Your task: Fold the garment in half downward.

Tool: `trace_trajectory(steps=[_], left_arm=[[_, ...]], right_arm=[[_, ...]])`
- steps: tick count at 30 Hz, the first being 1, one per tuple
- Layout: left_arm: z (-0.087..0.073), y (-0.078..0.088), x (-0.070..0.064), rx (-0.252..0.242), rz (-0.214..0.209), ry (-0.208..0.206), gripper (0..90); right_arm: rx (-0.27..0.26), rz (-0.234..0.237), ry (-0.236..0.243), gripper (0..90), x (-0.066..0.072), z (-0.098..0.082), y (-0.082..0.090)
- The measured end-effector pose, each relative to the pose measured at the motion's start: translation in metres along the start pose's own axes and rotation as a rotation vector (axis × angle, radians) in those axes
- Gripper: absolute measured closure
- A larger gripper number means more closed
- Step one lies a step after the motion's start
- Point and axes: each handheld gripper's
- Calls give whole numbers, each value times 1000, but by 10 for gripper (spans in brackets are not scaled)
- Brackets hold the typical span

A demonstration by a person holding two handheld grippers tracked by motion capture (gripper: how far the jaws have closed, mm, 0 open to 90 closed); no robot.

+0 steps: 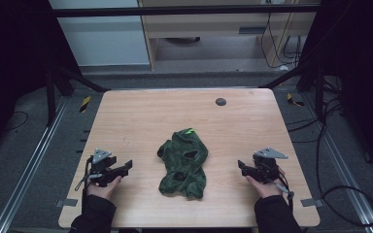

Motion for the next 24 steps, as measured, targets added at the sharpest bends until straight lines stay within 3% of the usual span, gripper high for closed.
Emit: trace_trajectory(steps=[5,11,14,17,24], left_arm=[[1,1,-7,-10,-11,-18,306],[2,3,-12,-18,-15,-44,307],[4,5,-13,-29,-9,-58,308],[6,5,-12,-32,-13,-52,308],[18,6,-20,-46,-18,-87,315]], right_arm=[[-15,22,27,345,6,1,3],[-25,44,31,353,12,4,7],[-42,89,20,353,15,8,11],[-43,95,25,353,17,10,12],[-61,123,49,356,23,26,17]])
Point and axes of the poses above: each handheld gripper's, and its own axes: y roughly backward along the jaws, z roughly out of its top, x roughly to its left, and after that the axes turned 15 degrees about x, right-handed
